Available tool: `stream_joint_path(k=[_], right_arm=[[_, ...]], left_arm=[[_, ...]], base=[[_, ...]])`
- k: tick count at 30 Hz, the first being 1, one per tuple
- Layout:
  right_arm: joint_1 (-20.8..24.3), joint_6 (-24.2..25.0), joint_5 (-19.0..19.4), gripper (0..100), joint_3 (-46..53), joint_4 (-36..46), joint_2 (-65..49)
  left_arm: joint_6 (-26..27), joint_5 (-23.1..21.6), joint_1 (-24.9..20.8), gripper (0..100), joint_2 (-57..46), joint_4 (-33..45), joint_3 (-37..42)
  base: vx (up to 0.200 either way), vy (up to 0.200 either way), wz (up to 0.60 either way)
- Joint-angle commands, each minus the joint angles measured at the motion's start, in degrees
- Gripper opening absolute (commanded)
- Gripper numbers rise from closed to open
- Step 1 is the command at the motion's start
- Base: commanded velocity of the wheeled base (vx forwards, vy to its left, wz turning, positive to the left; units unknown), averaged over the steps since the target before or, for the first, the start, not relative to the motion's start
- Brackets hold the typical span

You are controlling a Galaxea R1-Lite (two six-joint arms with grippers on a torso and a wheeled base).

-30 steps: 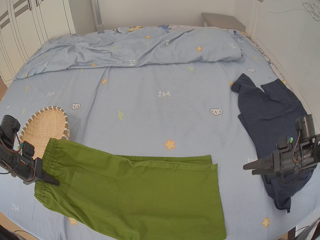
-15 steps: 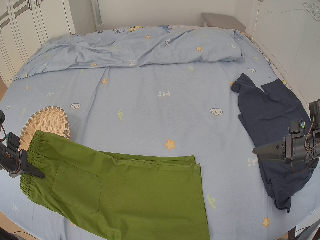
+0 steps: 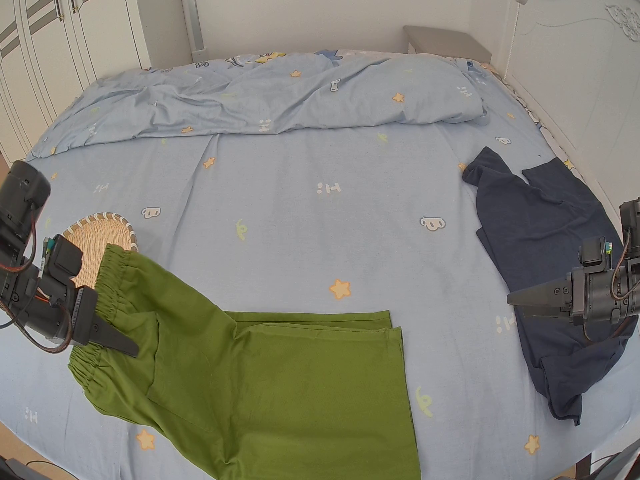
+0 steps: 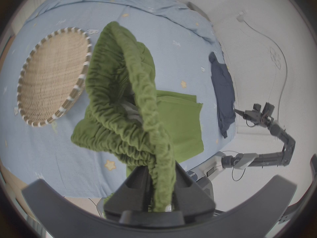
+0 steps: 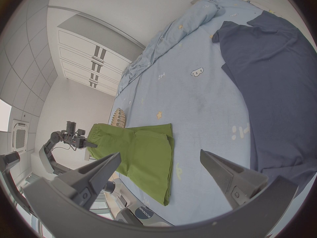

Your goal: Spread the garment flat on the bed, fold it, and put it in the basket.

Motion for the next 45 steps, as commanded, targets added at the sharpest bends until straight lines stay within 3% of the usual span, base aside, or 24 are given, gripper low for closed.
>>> stream_joint_path(k=[1, 9, 15, 23, 33, 45], right_arm=[[0.2, 0.0, -1.3, 100, 0.1, -0.1, 0.2], [0.3, -0.5, -1.8, 100, 0.1, -0.5, 0.6], [1.5, -2.5, -6.3, 100, 0.6, -0.6, 2.3], [2.8, -2.6, -6.9, 100, 0.9, -0.6, 2.3], [2.8, -2.6, -7.0, 100, 0.9, -0.7, 2.2], [2.8, -2.6, -6.9, 100, 0.9, -0.7, 2.7]], left_arm=[[-7.4, 7.0, -17.2, 0, -0.4, -3.3, -3.5], [-14.7, 13.3, -30.7, 0, 3.4, -8.2, -6.0], [-15.7, 15.1, -38.9, 0, 7.0, -8.9, -6.3], [-16.0, 16.6, -42.0, 0, 11.1, -13.4, -4.9], [-20.7, 19.2, -43.8, 0, 14.2, -18.0, -4.7], [-24.3, 19.2, -46.4, 0, 19.2, -22.6, -4.7]], base=[[0.0, 0.0, 0.0], [0.0, 0.0, 0.0], [0.0, 0.0, 0.0], [0.0, 0.0, 0.0], [0.0, 0.0, 0.0], [0.0, 0.0, 0.0]])
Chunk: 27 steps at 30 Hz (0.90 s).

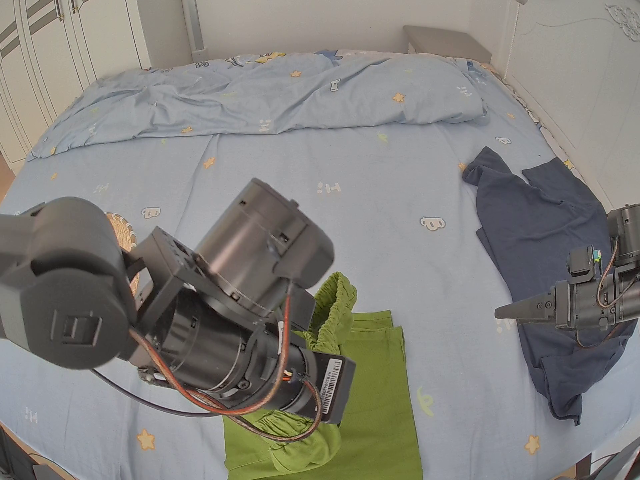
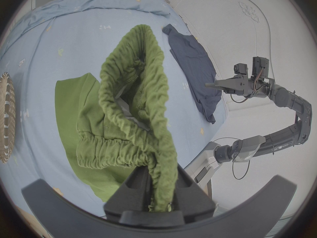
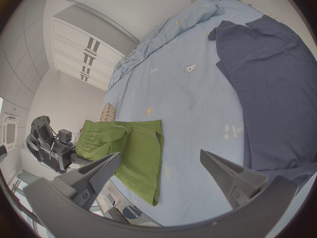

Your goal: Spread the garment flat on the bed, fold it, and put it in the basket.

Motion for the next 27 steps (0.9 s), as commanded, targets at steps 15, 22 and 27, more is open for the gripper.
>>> stream_joint_path(k=[15, 22, 27], right_arm=[[-0.3, 0.0, 0.0, 100, -0.1, -0.1, 0.5], [-0.3, 0.0, 0.2, 100, -0.1, -0.1, 0.5], [0.1, 0.0, 0.5, 100, -0.1, -0.1, 0.0]], left_arm=[[-4.8, -0.3, -3.7, 100, 4.1, -6.0, 0.0], [-8.4, -0.3, -2.4, 100, 4.2, -12.5, 1.1], [-8.4, -2.1, 6.0, 100, 1.2, -12.5, 2.5]], base=[[0.0, 0.0, 0.0], [0.0, 0.0, 0.0], [0.0, 0.0, 0.0]])
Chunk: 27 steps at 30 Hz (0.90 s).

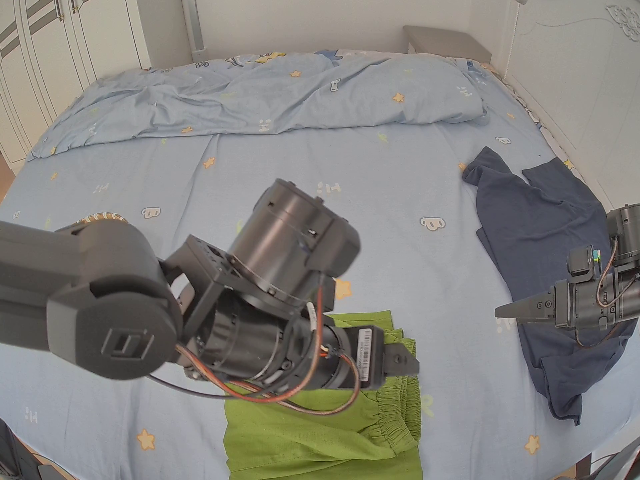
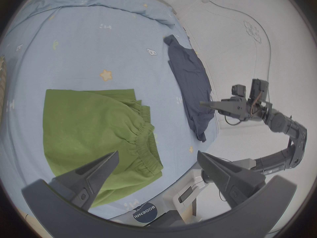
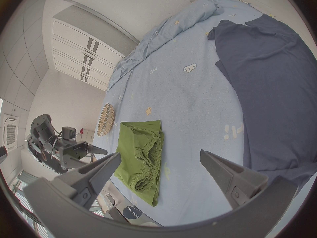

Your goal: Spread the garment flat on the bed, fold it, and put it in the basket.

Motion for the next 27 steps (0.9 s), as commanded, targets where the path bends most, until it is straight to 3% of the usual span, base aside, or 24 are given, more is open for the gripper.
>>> stream_joint_path(k=[1, 2, 4, 5, 7, 9, 10, 11, 12, 15, 19, 27], right_arm=[[0.5, 0.0, 0.2, 100, 0.0, 0.1, -0.6], [0.5, 0.0, 0.2, 100, 0.0, 0.1, -0.8], [0.8, 0.3, 0.4, 100, 0.0, 0.2, -2.5], [0.9, 0.4, 0.4, 100, 0.0, 0.2, -3.0], [1.0, 0.6, 0.5, 100, -0.1, 0.5, -5.0], [1.3, 0.6, 0.7, 100, -0.1, 0.6, -6.2], [1.3, 0.6, 0.7, 100, -0.1, 0.6, -6.2], [2.0, 0.7, 0.9, 100, 0.0, 0.7, -7.0], [2.2, 0.7, 0.9, 100, 0.0, 0.8, -7.5], [2.6, 1.1, 0.9, 100, 0.0, 0.9, -8.3], [3.3, 1.8, 0.8, 100, 0.1, 0.9, -9.2], [3.2, 2.5, 0.9, 100, -0.1, 0.9, -10.9]], left_arm=[[0.0, -2.7, 8.2, 100, -3.8, 0.0, 2.5], [0.1, -3.9, 9.9, 100, -4.6, -0.1, 3.3], [0.2, -11.3, 17.1, 100, -6.7, -0.2, 6.7], [0.3, -12.9, 18.3, 100, -7.0, -0.2, 7.2], [1.7, -22.3, 25.1, 100, -7.8, -0.6, 11.7], [5.7, -28.9, 30.5, 100, -7.4, -3.0, 16.5], [5.7, -28.9, 30.5, 100, -7.4, -3.0, 16.5], [10.6, -33.2, 35.3, 100, -6.8, -6.8, 21.6], [12.9, -34.8, 36.9, 100, -5.9, -8.8, 23.8], [17.6, -37.0, 41.3, 100, -3.0, -13.7, 29.4], [18.7, -37.2, 44.0, 100, 1.3, -18.6, 33.1], [18.7, -37.4, 44.0, 100, 5.9, -23.2, 34.0]], base=[[0.0, 0.0, 0.0], [0.0, 0.0, 0.0], [0.0, 0.0, 0.0], [0.0, 0.0, 0.0], [0.0, 0.0, 0.0], [0.0, 0.0, 0.0], [0.0, 0.0, 0.0], [0.0, 0.0, 0.0], [0.0, 0.0, 0.0], [0.0, 0.0, 0.0], [0.0, 0.0, 0.0], [0.0, 0.0, 0.0]])
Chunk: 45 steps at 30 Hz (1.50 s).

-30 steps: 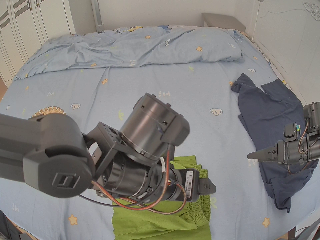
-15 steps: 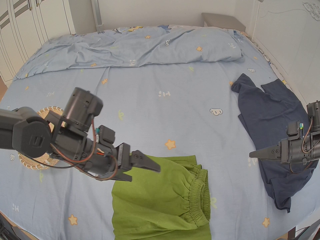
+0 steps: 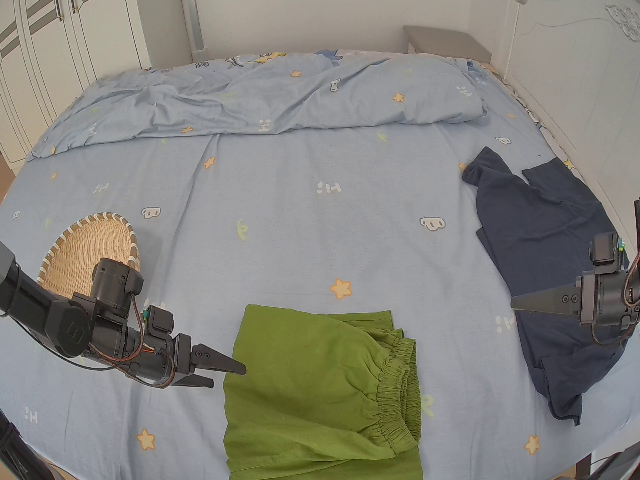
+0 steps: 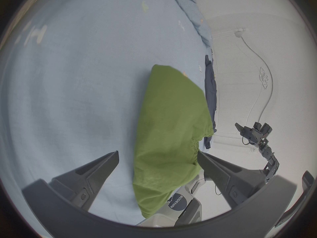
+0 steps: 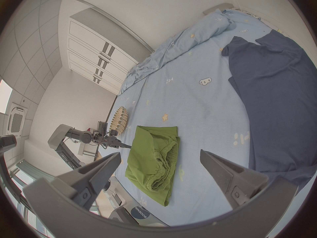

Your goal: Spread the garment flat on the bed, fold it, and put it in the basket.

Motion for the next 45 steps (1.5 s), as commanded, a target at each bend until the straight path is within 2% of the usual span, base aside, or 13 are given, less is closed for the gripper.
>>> stream_joint_path(k=[1, 8, 9, 12, 13, 16, 27, 28, 36, 40, 42, 44, 45], right_arm=[[0.5, 0.7, 0.1, 100, 0.0, 0.0, -1.8], [0.4, 0.8, 0.1, 100, 0.0, -0.1, -1.9], [0.4, 0.8, 0.2, 100, 0.0, -0.1, -1.9], [0.5, 0.8, 0.2, 100, 0.1, -0.1, -1.9], [0.5, 0.8, 0.2, 100, 0.1, -0.1, -1.7], [0.5, 0.7, 0.1, 100, 0.2, -0.2, -1.3], [0.5, 0.7, 0.1, 100, 0.2, -0.2, -1.3], [0.5, 0.7, 0.2, 100, 0.2, -0.2, -1.3], [0.5, 0.8, 0.2, 100, 0.2, -0.1, -1.3], [0.5, 0.8, 0.2, 100, 0.1, -0.1, -1.3], [0.5, 0.8, 0.2, 100, 0.1, 0.0, -1.2], [0.5, 0.8, 0.2, 100, 0.1, 0.0, -1.2], [0.5, 0.8, 0.2, 100, 0.1, 0.0, -1.2]], left_arm=[[0.1, 0.0, -0.2, 100, 5.5, -1.9, 1.1], [-0.6, 0.1, -4.4, 100, 7.9, -11.2, 5.0], [-1.4, 0.1, -5.5, 100, 8.4, -15.4, 6.6], [-3.7, 0.4, -6.9, 100, 8.9, -19.0, 7.4], [-6.5, 0.4, -8.9, 100, 9.4, -21.1, 7.5], [-9.8, 0.4, -10.5, 100, 9.3, -23.8, 8.0], [-14.6, 0.6, -14.0, 100, 9.6, -31.1, 10.7], [-14.8, 0.6, -14.0, 0, 9.7, -31.3, 10.6], [-19.7, 1.2, -14.0, 0, 9.1, -30.0, 7.4], [-19.8, 2.7, -14.0, 0, 6.1, -27.2, 6.3], [-19.7, 3.6, -13.8, 0, 2.9, -21.3, 3.8], [-19.3, 4.5, -13.5, 0, 0.3, -10.6, -1.7], [-19.3, 4.7, -13.3, 0, 0.0, -9.0, -2.5]], base=[[0.0, 0.0, 0.0], [0.0, 0.0, 0.0], [0.0, 0.0, 0.0], [0.0, 0.0, 0.0], [0.0, 0.0, 0.0], [0.0, 0.0, 0.0], [0.0, 0.0, 0.0], [0.0, 0.0, 0.0], [0.0, 0.0, 0.0], [0.0, 0.0, 0.0], [0.0, 0.0, 0.0], [0.0, 0.0, 0.0], [0.0, 0.0, 0.0]])
